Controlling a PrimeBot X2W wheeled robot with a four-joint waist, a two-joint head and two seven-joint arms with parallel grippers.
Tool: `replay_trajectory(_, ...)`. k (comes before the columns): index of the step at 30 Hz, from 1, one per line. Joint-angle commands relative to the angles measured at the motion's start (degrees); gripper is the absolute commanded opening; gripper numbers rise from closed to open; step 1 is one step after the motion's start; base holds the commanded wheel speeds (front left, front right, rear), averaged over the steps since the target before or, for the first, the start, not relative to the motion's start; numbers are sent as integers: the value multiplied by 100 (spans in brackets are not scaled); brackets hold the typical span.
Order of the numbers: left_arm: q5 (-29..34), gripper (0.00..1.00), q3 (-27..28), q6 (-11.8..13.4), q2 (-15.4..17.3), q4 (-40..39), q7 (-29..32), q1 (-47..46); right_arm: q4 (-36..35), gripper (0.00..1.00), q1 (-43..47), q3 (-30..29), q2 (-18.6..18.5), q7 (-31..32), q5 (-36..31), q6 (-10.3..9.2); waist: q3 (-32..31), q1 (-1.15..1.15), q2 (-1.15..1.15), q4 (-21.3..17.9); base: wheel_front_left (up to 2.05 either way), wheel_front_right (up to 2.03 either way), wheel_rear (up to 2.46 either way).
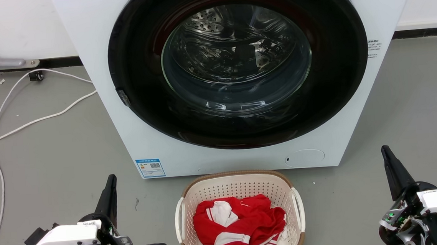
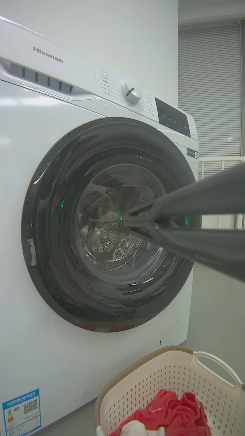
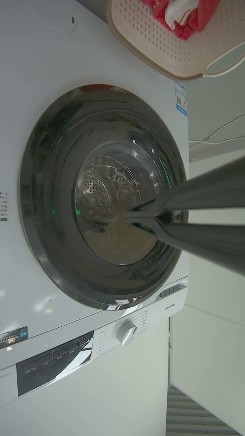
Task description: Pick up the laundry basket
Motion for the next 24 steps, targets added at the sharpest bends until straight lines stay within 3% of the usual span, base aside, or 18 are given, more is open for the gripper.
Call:
replay_trajectory(1, -6, 0, 13, -18, -11, -3, 6, -44, 6, 0, -70, 3, 26, 7, -5, 2, 0, 0, 0, 0, 0, 0, 0)
replay_trajectory(24, -6, 0, 13, -18, -11, -3, 6, -44, 6, 0, -71, 3, 26, 7, -5, 2, 0, 0, 0, 0, 0, 0, 0)
